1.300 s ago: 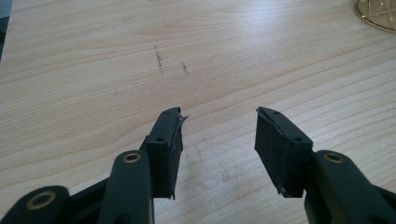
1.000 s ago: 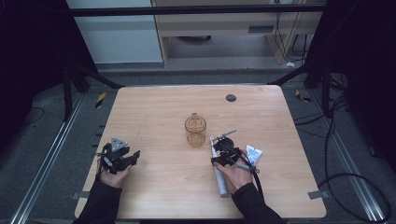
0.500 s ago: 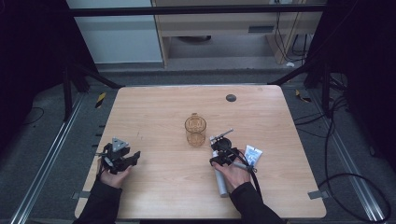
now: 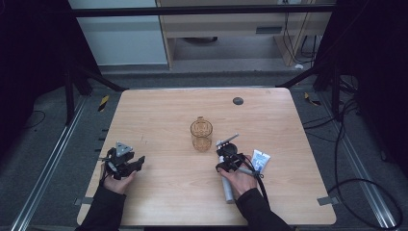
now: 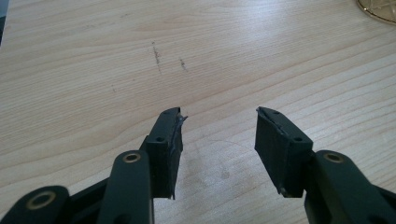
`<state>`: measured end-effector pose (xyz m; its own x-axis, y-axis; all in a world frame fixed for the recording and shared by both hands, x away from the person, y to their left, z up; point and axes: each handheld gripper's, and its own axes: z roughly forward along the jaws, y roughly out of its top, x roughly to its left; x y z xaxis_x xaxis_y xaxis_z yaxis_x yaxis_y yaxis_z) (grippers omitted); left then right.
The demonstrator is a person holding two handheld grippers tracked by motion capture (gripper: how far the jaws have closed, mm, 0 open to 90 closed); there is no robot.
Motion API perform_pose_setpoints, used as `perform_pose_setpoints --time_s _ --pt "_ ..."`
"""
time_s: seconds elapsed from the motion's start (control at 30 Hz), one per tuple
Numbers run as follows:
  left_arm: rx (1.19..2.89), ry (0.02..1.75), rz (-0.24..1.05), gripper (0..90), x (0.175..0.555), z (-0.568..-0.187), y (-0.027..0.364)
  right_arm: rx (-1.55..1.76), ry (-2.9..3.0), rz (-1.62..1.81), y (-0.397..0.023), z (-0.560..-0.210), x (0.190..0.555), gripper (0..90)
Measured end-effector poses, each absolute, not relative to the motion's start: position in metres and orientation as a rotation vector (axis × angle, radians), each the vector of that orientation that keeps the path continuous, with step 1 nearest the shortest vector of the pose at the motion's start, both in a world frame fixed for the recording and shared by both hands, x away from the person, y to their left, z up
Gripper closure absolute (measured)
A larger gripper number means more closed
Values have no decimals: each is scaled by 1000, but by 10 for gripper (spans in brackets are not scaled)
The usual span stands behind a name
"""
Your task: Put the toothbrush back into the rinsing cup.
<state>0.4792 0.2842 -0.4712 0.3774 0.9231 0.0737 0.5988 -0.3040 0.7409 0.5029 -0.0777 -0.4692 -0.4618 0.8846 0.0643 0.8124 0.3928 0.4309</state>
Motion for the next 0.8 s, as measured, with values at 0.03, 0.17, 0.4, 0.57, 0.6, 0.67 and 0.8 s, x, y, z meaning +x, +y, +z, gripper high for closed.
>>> perform_pose_setpoints --time_s 0.03,0.17,0.4,0.57,0.6,0.67,0.8 --pt "2016 1306 670 503 479 -471 284 1531 2469 603 -77 -470 503 575" --pt "2018 1306 669 504 479 -471 284 1535 2469 603 -77 -471 504 577" --pt "2018 1306 668 503 479 -472 284 1538 2468 584 -75 -473 506 600" --pt "2018 1306 667 503 480 -472 284 1539 2461 563 -73 -473 505 619" --pt "2019 1306 666 503 480 -472 284 1539 2459 562 -73 -473 505 621" --pt "2020 1305 667 504 480 -472 284 1545 2453 556 -73 -473 506 633" --pt "2019 1305 665 504 480 -472 284 1551 2445 548 -72 -473 506 649"
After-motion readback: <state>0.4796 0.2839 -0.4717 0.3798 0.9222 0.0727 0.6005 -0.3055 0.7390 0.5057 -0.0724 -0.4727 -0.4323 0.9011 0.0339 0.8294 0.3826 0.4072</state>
